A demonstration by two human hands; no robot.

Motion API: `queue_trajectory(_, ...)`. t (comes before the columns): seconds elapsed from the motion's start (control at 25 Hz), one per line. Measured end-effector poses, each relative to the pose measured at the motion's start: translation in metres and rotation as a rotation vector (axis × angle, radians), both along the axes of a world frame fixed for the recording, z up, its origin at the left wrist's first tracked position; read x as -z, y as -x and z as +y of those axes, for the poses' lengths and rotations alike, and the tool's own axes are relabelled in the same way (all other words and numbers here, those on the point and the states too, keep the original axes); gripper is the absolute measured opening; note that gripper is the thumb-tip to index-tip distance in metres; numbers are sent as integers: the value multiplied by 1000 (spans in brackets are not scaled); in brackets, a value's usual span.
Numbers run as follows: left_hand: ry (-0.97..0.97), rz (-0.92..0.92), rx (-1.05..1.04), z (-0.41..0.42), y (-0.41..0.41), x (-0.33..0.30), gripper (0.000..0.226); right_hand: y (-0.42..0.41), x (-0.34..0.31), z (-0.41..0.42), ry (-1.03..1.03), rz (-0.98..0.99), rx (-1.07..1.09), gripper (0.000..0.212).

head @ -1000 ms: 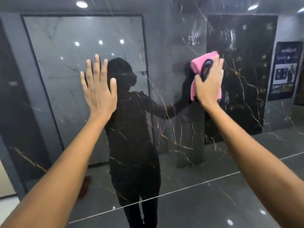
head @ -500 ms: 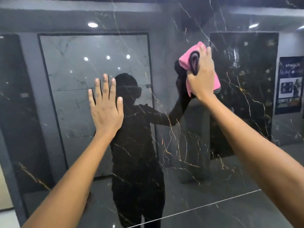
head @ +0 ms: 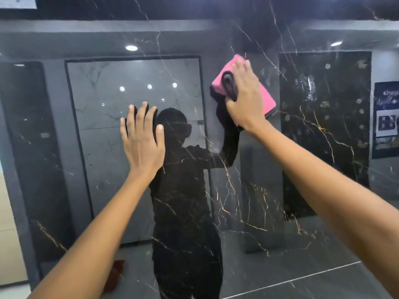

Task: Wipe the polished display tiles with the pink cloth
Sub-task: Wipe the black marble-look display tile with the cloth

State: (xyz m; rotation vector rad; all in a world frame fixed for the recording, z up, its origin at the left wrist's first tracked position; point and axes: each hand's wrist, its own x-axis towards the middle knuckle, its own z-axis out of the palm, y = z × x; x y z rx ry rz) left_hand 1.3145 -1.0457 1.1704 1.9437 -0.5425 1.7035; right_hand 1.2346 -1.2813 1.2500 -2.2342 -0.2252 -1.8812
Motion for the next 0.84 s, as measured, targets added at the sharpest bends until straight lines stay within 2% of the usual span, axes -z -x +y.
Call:
queue_trajectory(0.04,11,-18,9,1,-1,-13,48,-7,14,16,185,36,-26,72)
queue_trajectory(0.12,26,-53,17,4,-7,-46,49,-18,53,38,795,187,2,68)
queue_trajectory(0.16,20,-68,13,6,-9,-64,49,-18,52,34,981,246,49,66)
queue_trajectory(0.2,5,-76,5,8,-12,-82,50,-18,32,23,1039,204,81,65)
queue_trajectory(0.24,-13,-75,-10,9,-15,-97,51,-19,3,11,905,146,95,64)
queue_trajectory(0.36,-32,-44,-114,9,-25,-113,54,5,-83,-19,14,-40,16,64)
queue_trajectory(0.4,-29,-45,-141,8,-28,-112,54,8,-93,-17,-153,-102,2,62)
queue_trajectory(0.44,-24,-51,-151,7,-29,-111,55,6,-92,-4,-163,-128,-16,60)
queue_trajectory(0.48,-22,-58,-150,7,-30,-110,55,-3,-84,12,-20,-111,-42,60)
queue_trajectory(0.6,-27,-67,-148,8,-31,-111,55,-26,-47,37,822,117,80,64)
queue_trajectory(0.64,-31,-71,-153,7,-31,-111,55,-25,-66,25,924,82,121,62)
queue_trajectory(0.68,-35,-71,-157,7,-31,-111,55,-23,-90,12,825,5,143,61)
queue_trajectory(0.72,-36,-68,-160,7,-31,-111,55,-20,-116,-3,550,-46,150,59)
queue_trajectory(0.8,-35,-64,-172,7,-33,-110,56,-1,-156,-17,-186,-141,85,54)
queue_trajectory(0.84,-35,-63,-176,7,-34,-110,56,0,-161,-5,-426,-169,100,48)
